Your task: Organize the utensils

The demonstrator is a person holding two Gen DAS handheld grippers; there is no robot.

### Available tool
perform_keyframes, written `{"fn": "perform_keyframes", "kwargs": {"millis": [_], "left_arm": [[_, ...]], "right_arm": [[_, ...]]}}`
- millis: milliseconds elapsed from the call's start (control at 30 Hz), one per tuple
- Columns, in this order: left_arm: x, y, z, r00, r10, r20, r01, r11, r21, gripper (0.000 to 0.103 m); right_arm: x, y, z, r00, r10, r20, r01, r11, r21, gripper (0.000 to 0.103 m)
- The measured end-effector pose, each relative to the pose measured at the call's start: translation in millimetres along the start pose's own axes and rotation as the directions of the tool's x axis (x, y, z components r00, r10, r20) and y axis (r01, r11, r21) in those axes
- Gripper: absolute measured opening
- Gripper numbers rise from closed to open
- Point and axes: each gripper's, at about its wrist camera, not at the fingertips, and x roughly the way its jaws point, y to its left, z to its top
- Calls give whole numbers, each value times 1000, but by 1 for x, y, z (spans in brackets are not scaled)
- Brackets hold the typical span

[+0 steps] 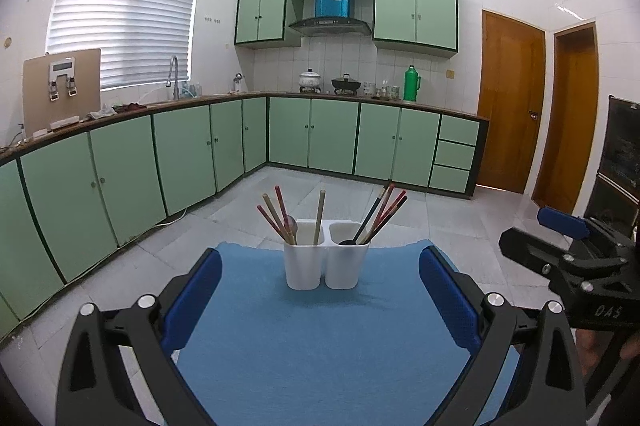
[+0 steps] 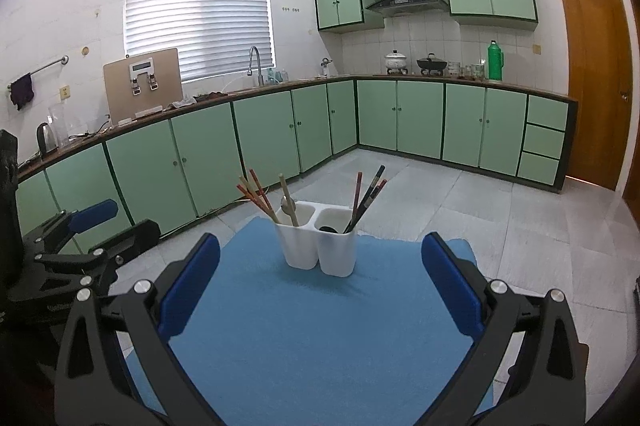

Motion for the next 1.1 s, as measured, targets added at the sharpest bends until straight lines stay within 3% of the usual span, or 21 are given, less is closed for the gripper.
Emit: {"fn": "perform_keyframes", "kwargs": {"millis": [1100], "left_arm": [[-1, 3, -2, 1000, 9, -2, -9, 1000, -5, 97]], "right_arm": [[4, 6, -1, 1000, -3, -15, 3, 1000, -28, 98]]}}
